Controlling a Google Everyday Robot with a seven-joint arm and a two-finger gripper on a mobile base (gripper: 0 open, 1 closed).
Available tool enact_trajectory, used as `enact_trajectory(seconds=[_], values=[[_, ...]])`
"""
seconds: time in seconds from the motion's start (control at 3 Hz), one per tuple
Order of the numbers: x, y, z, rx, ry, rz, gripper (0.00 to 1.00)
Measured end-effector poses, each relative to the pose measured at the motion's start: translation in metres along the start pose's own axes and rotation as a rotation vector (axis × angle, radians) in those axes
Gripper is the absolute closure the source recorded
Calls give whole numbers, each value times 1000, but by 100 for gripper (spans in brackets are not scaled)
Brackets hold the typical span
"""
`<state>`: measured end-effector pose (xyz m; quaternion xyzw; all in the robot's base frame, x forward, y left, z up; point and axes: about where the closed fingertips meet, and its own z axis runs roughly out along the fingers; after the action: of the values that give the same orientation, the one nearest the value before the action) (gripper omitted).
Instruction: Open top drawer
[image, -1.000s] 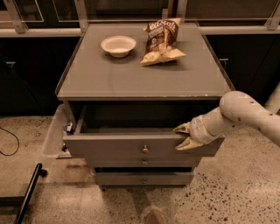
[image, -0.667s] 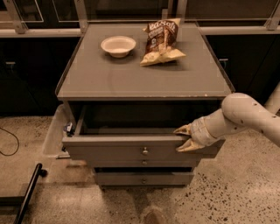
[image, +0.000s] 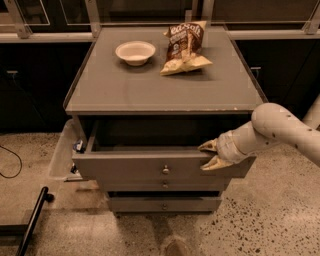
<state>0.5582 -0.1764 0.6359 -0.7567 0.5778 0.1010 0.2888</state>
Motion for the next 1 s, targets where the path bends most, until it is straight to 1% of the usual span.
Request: enact_trajectory(seconds=[0.33, 0.67, 1.0], values=[[1, -11, 0, -17, -22, 3, 34], [2, 3, -4, -44, -44, 4, 38], [-4, 21, -15, -49, -59, -17, 61]])
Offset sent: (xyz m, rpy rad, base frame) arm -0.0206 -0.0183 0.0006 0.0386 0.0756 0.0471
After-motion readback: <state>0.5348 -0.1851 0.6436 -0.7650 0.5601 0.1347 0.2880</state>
